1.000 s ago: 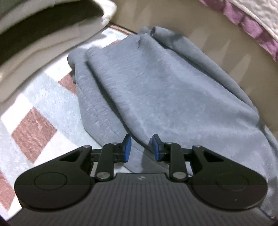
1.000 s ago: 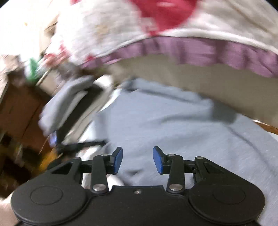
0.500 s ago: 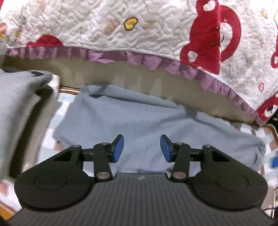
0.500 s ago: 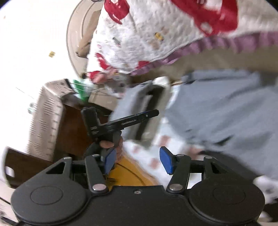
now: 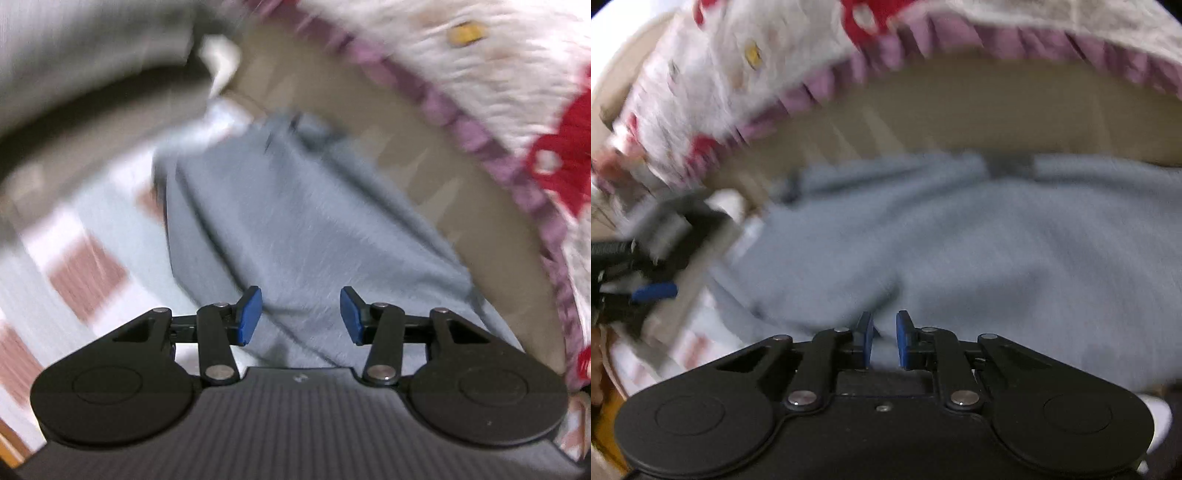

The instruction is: Fold clothes

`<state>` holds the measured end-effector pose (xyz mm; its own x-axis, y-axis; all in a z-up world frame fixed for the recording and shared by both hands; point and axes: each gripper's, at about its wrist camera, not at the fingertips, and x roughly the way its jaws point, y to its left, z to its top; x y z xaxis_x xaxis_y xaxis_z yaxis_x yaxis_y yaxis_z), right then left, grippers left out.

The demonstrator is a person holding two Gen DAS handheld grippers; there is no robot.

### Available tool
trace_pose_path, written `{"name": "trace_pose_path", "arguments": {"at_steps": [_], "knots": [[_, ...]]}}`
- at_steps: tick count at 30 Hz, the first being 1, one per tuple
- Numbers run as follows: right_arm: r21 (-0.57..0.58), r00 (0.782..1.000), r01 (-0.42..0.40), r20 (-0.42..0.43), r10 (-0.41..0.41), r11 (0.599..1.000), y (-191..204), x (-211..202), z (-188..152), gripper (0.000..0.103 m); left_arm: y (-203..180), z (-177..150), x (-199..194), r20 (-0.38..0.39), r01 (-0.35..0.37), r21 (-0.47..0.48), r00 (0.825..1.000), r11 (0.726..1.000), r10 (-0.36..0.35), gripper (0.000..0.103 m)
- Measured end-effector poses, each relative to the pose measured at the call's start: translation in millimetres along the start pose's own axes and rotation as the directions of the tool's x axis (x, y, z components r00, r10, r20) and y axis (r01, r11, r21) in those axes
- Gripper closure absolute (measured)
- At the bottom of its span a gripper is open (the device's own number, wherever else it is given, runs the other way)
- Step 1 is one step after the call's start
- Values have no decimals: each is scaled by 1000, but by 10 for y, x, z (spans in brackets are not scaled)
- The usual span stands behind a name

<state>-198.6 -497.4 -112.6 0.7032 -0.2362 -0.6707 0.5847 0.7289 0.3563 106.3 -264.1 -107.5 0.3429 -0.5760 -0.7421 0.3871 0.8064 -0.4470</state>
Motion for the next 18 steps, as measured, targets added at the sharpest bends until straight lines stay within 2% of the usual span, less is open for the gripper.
{"name": "trace_pose_path", "arguments": {"at_steps": [1, 2, 3, 4, 5, 7, 9, 12, 13, 14, 15, 16, 18], "knots": [[-35, 1000, 20, -13, -20, 999, 3, -4, -54, 84, 41, -3, 151, -29, -15, -30, 999, 999, 14, 58], [-98, 997, 72, -13, -74, 993, 60, -6, -117, 80, 59, 20, 273, -48, -27, -39, 999, 999, 25, 58], [-144, 993, 118, -12, -121, 983, 120, -4, -156, 73, 68, 45, 352, -48, -39, -34, 998, 999, 37, 58], [-189, 986, 162, -9, -167, 969, 180, -1, -195, 55, 77, 70, 429, -48, -50, -30, 998, 998, 49, 58], [-218, 979, 201, 5, -205, 955, 226, 31, -226, 48, 105, 71, 482, -49, -48, -34, 998, 998, 46, 56], [-266, 966, 252, 17, -256, 931, 264, 121, -218, 44, 163, 72, 588, -52, -41, -42, 998, 998, 39, 56], [-312, 949, 297, -10, -316, 902, 286, 363, -242, 42, 220, 74, 694, -54, -34, -51, 998, 998, 31, 55], [-427, 896, 414, 34, -443, 804, 318, 781, -270, 43, 352, 79, 794, -51, -52, -82, 998, 995, 47, 56], [-450, 889, 431, 66, -452, 782, 310, 806, -251, 52, 392, 81, 794, -45, -64, -90, 997, 994, 60, 60], [-450, 887, 444, 97, -452, 775, 301, 748, -232, 101, 403, 94, 766, -35, -83, -82, 996, 993, 80, 60], [-448, 883, 457, 129, -451, 768, 291, 688, -213, 99, 413, 108, 738, -25, -101, -73, 995, 992, 100, 60], [-422, 885, 462, 156, -440, 780, 280, 567, -207, 102, 401, 120, 701, -19, -127, -59, 992, 990, 126, 60], [-357, 896, 443, 147, -419, 822, 193, 375, -156, 102, 399, 146, 653, -15, -142, -52, 990, 988, 142, 60]]}}
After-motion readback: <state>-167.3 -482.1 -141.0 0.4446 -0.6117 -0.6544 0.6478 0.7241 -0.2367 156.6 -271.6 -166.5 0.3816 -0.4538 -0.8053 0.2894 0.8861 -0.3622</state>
